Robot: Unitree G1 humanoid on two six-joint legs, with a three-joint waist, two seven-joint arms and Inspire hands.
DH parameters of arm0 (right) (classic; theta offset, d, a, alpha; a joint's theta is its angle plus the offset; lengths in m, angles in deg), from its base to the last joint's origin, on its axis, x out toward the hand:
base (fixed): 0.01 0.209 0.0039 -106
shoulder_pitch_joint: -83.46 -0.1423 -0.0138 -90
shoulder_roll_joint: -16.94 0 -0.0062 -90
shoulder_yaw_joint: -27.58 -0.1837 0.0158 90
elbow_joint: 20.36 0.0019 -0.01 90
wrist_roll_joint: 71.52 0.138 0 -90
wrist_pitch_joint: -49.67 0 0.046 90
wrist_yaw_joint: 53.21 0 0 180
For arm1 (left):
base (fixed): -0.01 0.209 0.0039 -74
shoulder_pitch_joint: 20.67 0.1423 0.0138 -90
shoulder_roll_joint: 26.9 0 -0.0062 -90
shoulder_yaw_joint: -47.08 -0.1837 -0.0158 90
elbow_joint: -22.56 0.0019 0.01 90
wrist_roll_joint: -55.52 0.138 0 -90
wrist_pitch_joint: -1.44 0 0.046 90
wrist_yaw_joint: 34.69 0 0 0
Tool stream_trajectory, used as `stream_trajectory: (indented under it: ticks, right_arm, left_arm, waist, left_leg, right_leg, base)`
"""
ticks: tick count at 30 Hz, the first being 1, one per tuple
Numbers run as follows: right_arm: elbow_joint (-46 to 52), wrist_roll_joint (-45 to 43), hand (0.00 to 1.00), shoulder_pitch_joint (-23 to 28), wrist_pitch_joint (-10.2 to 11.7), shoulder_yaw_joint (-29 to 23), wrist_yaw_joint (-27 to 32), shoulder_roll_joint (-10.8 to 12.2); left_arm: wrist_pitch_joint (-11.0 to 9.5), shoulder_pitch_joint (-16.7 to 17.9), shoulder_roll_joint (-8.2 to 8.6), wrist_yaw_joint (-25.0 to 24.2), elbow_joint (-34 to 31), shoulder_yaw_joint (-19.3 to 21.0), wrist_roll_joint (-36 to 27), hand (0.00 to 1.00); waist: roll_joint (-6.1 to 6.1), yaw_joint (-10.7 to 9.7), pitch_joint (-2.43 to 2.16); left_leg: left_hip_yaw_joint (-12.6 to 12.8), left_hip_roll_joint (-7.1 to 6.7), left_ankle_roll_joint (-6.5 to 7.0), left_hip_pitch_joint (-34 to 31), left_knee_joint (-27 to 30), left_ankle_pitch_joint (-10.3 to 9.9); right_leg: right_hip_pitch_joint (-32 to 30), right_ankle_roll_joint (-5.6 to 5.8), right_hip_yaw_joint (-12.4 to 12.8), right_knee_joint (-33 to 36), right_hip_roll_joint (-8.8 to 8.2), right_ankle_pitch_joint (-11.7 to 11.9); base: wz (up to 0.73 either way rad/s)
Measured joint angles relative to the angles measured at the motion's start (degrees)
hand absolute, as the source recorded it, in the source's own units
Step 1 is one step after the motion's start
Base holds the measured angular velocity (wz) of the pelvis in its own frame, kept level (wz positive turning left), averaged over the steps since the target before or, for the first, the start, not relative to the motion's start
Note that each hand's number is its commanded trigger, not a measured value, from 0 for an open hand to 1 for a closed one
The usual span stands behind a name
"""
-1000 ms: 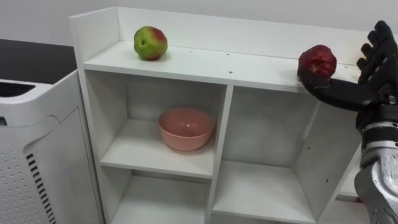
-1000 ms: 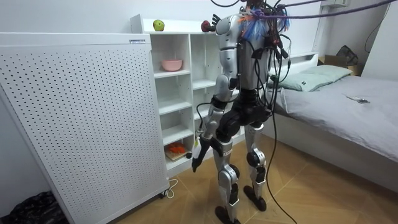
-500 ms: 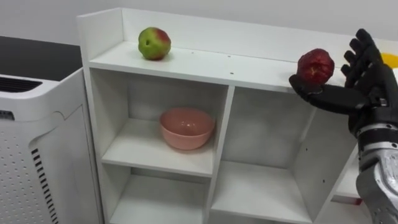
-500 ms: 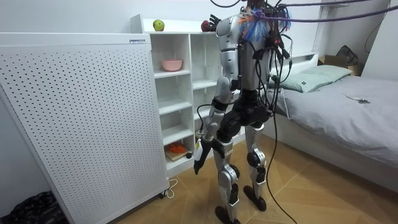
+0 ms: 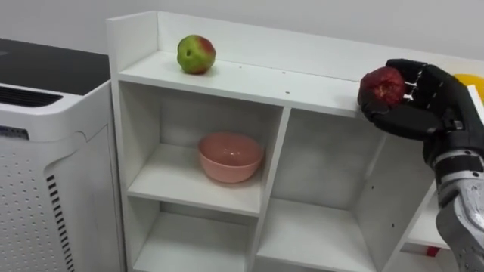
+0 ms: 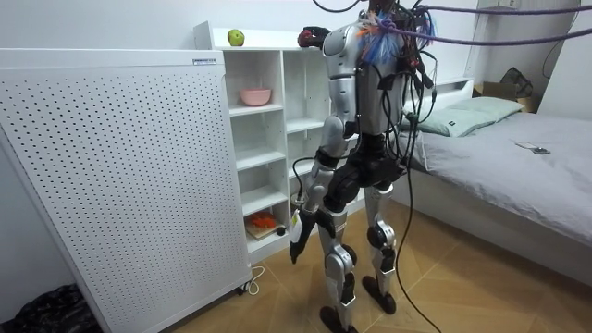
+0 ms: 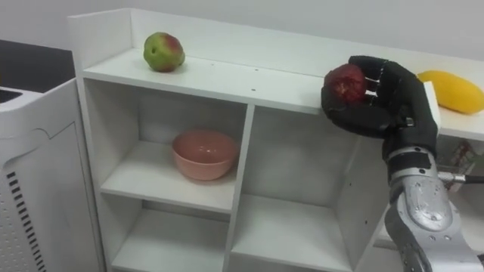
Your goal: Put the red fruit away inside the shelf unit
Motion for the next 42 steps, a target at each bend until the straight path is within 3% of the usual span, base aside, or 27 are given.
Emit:
stream_trajectory:
  ticks: [13, 16, 20, 22, 27, 33, 39, 42]
  right_arm:
    - [2.5, -0.8, 1.00, 0.2, 0.1, -0.2, -0.1, -0.4]
    - [6.0, -2.1, 1.00, 0.3, -0.1, 0.6, -1.5, -0.4]
    - [13.1, -4.2, 1.00, 2.8, -0.1, 3.3, -2.5, 0.0]
    - [15.8, -4.7, 1.00, 3.6, -0.1, 4.2, -3.5, 0.0]
    - [26.6, -6.6, 1.00, 9.7, -0.1, 5.0, -6.8, 2.8]
    - [31.4, -6.3, 1.00, 14.1, 0.0, 6.0, -10.7, 4.0]
    - [27.9, -5.7, 1.00, 17.8, 0.8, 9.5, -14.3, 7.0]
    - [21.8, -3.4, 1.00, 19.5, 1.3, 11.3, -15.5, 8.1]
  left_arm:
    - [-0.2, 0.0, 0.08, 0.0, -0.5, 0.0, 0.0, 0.00]
    - [-0.7, -0.2, 0.11, 0.0, -0.4, 0.0, 0.1, 0.00]
    - [-1.2, -0.2, 0.13, 0.6, -0.3, -0.1, 0.0, 0.00]
    - [-1.7, -0.1, 0.15, 1.4, -0.2, -0.1, 0.0, 0.00]
    - [-1.9, -0.2, 0.52, 2.7, -0.2, -0.1, 0.1, 0.00]
    - [-3.0, -0.3, 0.58, 5.2, 0.3, -0.7, -0.2, 0.00]
    - [-3.1, -1.2, 1.44, 5.6, 3.1, -5.2, -1.5, 0.00]
    - [-3.1, -1.8, 1.73, 6.9, 4.0, -7.1, -2.5, 0.00]
  waist:
    - [0.13, 0.1, 0.27]
    - [0.84, 0.0, 0.38]
    - [2.05, 0.0, -0.02]
    - [2.16, 0.0, 0.00]
    - [2.24, 0.0, 0.05]
    - [2.85, -0.1, 0.26]
    - [4.90, -0.1, 0.27]
    - [5.22, -0.1, 0.14]
  left_leg:
    - [0.1, 0.03, 0.00, 0.1, 0.1, 0.0]
    - [0.2, 0.02, 0.00, 0.0, 0.1, 0.0]
    - [0.2, 0.00, 0.00, 0.1, 0.0, 0.0]
    - [0.2, 0.00, 0.00, 0.2, 0.0, 0.0]
    - [0.4, 0.00, 0.00, 0.3, -0.1, 0.0]
    - [1.1, 0.03, 0.00, 0.2, -0.1, 0.0]
    - [2.0, 0.14, -0.01, -0.3, 0.0, 0.0]
    - [2.0, 0.19, -0.01, -2.2, 0.4, 0.2]
  right_leg:
    - [-0.1, 0.00, 0.1, 0.0, 0.00, 0.0]
    - [-0.6, 0.00, 0.3, -0.1, 0.03, 0.0]
    - [-0.7, 0.01, 1.8, -0.1, 0.09, 0.0]
    - [-0.7, 0.00, 2.2, -0.1, 0.12, 0.0]
    - [-0.6, 0.01, 3.0, -0.2, 0.20, 0.0]
    - [-0.8, 0.01, 3.4, -0.1, 0.20, 0.0]
    - [-1.8, -0.13, 4.9, 0.4, 0.32, 0.1]
    - [-3.6, -0.35, 4.8, 1.2, 0.26, 0.3]
  base:
    - [-0.01]
    - [0.00]
    - [0.00]
    - [-0.02]
    - [0.00]
    - [-0.04]
    - [-0.09]
    - [-0.02]
